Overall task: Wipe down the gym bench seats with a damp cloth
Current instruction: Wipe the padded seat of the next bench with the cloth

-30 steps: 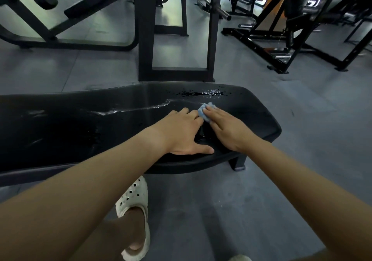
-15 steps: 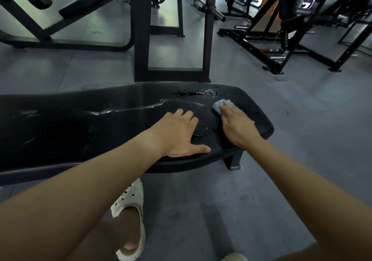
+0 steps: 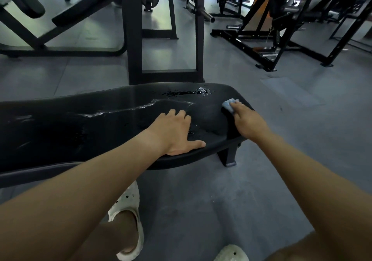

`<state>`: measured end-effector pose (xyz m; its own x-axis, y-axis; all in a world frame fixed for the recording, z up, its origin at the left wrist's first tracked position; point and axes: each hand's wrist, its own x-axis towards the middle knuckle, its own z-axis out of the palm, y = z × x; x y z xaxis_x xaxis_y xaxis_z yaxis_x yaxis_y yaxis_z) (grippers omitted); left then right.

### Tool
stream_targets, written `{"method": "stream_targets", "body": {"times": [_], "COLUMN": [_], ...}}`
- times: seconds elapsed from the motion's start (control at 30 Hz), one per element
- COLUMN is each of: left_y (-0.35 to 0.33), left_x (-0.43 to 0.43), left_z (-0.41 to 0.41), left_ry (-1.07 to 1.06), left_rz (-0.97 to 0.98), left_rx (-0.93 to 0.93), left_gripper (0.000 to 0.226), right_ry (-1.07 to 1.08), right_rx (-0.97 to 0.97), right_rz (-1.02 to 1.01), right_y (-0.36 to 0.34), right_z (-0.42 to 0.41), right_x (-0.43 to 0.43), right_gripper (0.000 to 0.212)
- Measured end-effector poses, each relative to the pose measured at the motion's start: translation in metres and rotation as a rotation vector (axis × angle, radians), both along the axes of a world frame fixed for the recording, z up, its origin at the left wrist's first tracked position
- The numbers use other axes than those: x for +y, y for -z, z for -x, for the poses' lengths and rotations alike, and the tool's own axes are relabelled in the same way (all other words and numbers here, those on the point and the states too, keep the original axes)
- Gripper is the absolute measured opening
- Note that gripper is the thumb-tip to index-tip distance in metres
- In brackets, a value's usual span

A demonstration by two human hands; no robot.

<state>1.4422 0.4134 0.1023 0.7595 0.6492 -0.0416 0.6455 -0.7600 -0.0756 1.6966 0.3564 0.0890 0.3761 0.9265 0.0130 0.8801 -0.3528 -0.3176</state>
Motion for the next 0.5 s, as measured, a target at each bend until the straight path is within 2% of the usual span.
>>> {"method": "stream_targets", "body": {"times": [0.13,0.27,0.37,0.5], "left_y": [-0.001,-0.003,-0.008,-0.006], "left_x": [-0.006,-0.011,-0.011,-0.008], "left_z": [-0.003,-0.004,-0.004,0.004], "left_ry": [-0.028,-0.062,-0.054,-0.039], "left_rz": [0.01,0.023,0.031,0.041], "left_rx": [0.031,0.049,0.088,0.05], "left_gripper": [0.09,0.091,0.095,0.093], "right_ry": [0.007,-0.207,-0.347,-0.359], "right_rx": [-0.024,-0.05,-0.045,0.013], "right_rz": [0.006,0.081,0.132,0.169], "right_y": [0.004,0.002,0.0,-0.007], "right_z": [0.007,0.045,0.068,0.067], "right_x": [0.0,-0.004,-0.01,-0.018], "right_gripper": [0.038,0.054,0.058,0.057]}}
